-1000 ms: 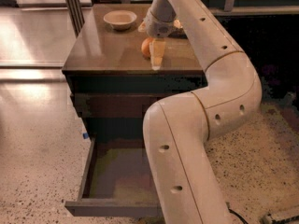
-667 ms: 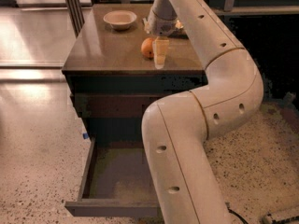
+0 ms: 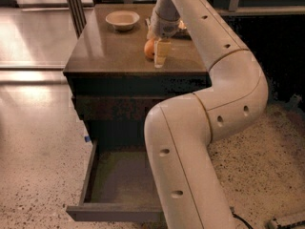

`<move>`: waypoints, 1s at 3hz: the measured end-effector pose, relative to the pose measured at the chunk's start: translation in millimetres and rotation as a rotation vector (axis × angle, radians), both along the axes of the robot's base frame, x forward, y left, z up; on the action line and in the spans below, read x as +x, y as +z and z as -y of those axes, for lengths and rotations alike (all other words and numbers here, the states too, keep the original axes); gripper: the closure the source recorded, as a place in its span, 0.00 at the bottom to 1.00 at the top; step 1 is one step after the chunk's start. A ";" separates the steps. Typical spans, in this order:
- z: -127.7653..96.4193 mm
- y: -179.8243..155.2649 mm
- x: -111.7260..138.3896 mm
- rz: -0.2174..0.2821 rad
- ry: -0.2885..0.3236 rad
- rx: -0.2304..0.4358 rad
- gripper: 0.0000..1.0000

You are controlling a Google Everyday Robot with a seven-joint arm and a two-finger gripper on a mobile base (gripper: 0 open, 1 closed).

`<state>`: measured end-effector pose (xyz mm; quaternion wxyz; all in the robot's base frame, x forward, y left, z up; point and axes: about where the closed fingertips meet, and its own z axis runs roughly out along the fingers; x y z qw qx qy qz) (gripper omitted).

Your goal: Place orange into middle drawer

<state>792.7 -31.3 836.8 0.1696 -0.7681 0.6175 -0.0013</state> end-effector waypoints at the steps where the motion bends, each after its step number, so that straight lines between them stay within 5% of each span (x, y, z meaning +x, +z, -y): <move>1: 0.0 0.0 0.0 0.000 0.000 0.000 0.50; 3: 0.0 0.0 0.0 0.000 0.000 0.000 1.00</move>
Offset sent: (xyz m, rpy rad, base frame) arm 0.0000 0.0000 0.0000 0.0000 0.0000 0.0000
